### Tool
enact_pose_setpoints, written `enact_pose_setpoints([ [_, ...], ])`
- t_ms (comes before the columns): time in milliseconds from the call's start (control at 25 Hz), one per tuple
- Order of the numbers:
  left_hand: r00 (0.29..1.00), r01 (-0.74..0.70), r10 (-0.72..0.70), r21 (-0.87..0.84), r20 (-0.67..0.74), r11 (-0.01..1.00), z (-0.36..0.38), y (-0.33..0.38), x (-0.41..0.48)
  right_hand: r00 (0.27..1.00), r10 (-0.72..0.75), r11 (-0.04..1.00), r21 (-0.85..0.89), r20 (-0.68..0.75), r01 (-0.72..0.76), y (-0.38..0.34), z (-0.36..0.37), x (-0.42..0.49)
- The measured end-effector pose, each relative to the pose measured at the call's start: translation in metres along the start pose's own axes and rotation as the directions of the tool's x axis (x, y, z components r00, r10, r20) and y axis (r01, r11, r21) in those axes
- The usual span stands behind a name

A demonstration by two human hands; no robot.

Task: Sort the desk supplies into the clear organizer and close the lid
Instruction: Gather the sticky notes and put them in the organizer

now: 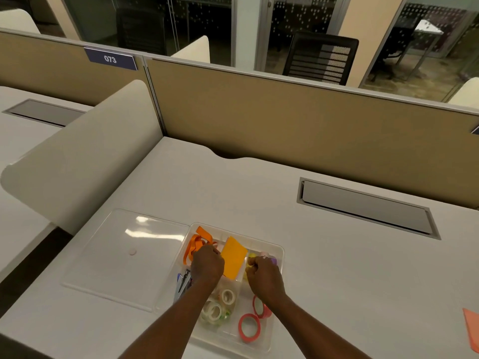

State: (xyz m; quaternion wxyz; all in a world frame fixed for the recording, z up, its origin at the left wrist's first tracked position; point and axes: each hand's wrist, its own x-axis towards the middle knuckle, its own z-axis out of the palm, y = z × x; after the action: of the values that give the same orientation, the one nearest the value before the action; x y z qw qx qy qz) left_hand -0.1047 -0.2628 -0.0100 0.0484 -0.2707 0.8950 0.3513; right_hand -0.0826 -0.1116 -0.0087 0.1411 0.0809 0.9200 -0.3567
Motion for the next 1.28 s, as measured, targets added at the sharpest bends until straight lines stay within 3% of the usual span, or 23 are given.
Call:
enact_pose_setpoints([
  [320,1.000,-0.012,0.012,0.029,0.001,0.999,0.017,-0.003,-0.002,0.998,-0.054,0.996,-0.066,0.023,0.055,0.010,0.003,0.000],
  [720,0.943,-0.324,0.333,0.263,0.010,0.909,0.020,-0.001,-0.022,0.995,-0.092,0.993,-0.072,0.026,0.094,0.014,-0.001,-0.005],
  [960,0.914,-0.401,0.402,0.239,0.049,0.884,0.031,0.011,-0.039,0.992,-0.123,0.992,-0.041,0.004,0.123,0.024,-0.021,-0.012],
  [1280,0.800,-0.599,0.593,0.138,0.085,0.789,0.084,0.062,-0.095,0.988,-0.059,0.998,0.019,-0.140,0.062,0.085,-0.078,-0.027],
])
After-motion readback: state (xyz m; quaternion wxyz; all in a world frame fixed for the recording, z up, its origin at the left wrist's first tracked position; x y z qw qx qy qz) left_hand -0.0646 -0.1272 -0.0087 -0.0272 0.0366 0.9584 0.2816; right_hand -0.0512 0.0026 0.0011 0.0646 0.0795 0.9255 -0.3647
